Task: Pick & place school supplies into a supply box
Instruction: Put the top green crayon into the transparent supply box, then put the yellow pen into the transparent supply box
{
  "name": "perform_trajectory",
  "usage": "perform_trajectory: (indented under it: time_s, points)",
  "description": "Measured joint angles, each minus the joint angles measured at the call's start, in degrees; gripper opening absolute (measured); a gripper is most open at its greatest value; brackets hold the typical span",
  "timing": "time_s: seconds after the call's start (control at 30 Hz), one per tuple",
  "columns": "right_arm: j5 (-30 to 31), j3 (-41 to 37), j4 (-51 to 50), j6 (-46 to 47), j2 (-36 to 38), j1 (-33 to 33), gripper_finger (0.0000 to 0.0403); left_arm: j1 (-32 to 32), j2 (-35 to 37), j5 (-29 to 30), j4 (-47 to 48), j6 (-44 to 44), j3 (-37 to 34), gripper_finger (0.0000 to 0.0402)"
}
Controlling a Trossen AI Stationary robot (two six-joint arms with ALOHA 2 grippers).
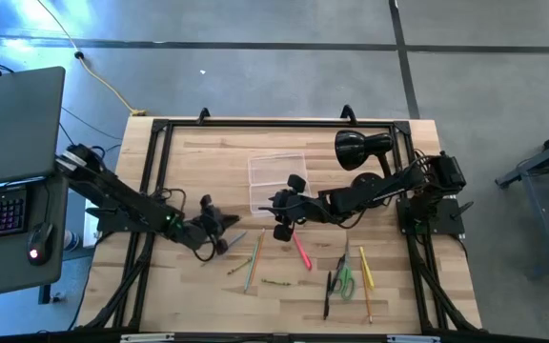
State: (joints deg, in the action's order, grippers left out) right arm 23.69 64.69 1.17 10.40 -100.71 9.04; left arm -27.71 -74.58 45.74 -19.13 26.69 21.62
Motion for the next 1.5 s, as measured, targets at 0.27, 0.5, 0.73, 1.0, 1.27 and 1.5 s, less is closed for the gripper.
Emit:
perform_trajectory:
  time_s: [0.27,0.5,0.73,1.0,1.27,1.5]
  points:
    - [1.0,0.0,-6.2,4.0,1.0,0.1,0.0113,12.8,5.7,-13.0,6.5,-9.9,8.7,0.0022]
    - [4.4,0.0,-20.2,19.5,7.8,3.8,0.0098,25.5,-1.5,-22.9,8.4,-14.9,14.9,0.0028]
    - [9.2,0.0,-23.2,22.6,11.5,10.0,0.0086,32.1,-14.4,-31.8,1.0,-14.6,19.8,0.0028]
    - [10.4,0.0,-24.7,25.2,11.0,12.5,0.0085,33.0,-26.0,-35.4,1.5,-14.6,28.9,0.0033]
    - [10.4,0.0,-24.9,25.6,11.0,14.0,0.0084,33.0,-30.2,-38.9,3.2,-14.2,32.9,0.0070]
    - [10.4,0.0,-24.9,25.6,11.0,14.0,0.0084,33.0,-30.3,-38.8,4.3,-12.8,32.9,0.0109]
